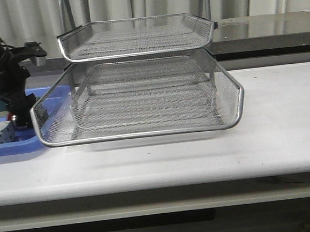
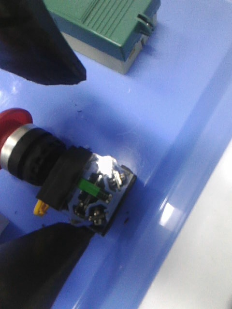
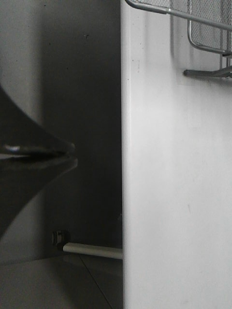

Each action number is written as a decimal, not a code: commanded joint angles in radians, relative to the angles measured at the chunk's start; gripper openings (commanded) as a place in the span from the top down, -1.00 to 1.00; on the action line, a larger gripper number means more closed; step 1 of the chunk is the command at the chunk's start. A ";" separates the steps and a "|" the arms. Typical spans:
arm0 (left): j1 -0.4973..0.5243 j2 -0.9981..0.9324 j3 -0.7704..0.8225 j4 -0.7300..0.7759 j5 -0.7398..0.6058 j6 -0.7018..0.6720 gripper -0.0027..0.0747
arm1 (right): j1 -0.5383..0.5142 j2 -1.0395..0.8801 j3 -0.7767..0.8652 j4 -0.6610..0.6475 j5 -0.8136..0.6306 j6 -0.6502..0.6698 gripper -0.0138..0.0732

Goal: Place button on rack with both arms
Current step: 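Lower the left gripper and grasp the red push button, then lift the red push button and carry it over the pulled-out tray, then lower the button into the tray and open the left gripper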

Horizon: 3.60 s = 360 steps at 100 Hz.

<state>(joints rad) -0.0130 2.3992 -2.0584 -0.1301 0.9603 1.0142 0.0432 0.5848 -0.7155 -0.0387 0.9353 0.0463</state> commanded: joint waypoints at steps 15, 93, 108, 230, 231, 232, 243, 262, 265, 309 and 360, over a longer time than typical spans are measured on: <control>-0.005 -0.026 -0.021 -0.027 0.003 0.014 -0.51 | -0.008 0.000 -0.034 -0.014 -0.054 -0.003 0.84; -0.003 -0.030 -0.357 -0.033 0.308 -0.147 0.92 | -0.008 0.000 -0.034 -0.014 -0.054 -0.003 0.84; -0.003 -0.067 -0.426 -0.028 0.316 -0.279 0.92 | -0.008 0.000 -0.034 -0.014 -0.054 -0.003 0.84; -0.431 -0.698 0.272 -0.078 0.282 -0.400 0.92 | -0.008 0.000 -0.034 -0.014 -0.054 -0.003 0.84; -0.440 -0.695 0.272 -0.078 0.279 -0.400 0.92 | -0.008 0.000 -0.034 -0.014 -0.054 -0.003 0.84; -0.444 -0.690 0.272 -0.078 0.276 -0.400 0.92 | -0.008 0.000 -0.034 -0.014 -0.054 -0.003 0.84; -0.506 -0.650 0.272 -0.078 0.231 -0.398 0.92 | -0.008 0.000 -0.034 -0.014 -0.054 -0.003 0.84; -0.571 -0.569 0.272 -0.078 0.143 -0.371 0.92 | -0.008 0.000 -0.034 -0.014 -0.054 -0.003 0.84; -0.576 -0.556 0.272 -0.078 0.133 -0.371 0.92 | -0.008 0.000 -0.034 -0.014 -0.054 -0.003 0.84; -0.590 -0.495 0.272 -0.081 0.089 -0.371 0.10 | -0.008 0.000 -0.034 -0.014 -0.054 -0.003 0.84; -0.590 -0.503 0.270 -0.103 0.093 -0.385 -0.38 | -0.008 0.000 -0.034 -0.014 -0.054 -0.003 0.84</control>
<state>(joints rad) -0.5972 1.9563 -1.7616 -0.1904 1.0730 0.6436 0.0432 0.5848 -0.7155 -0.0393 0.9382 0.0463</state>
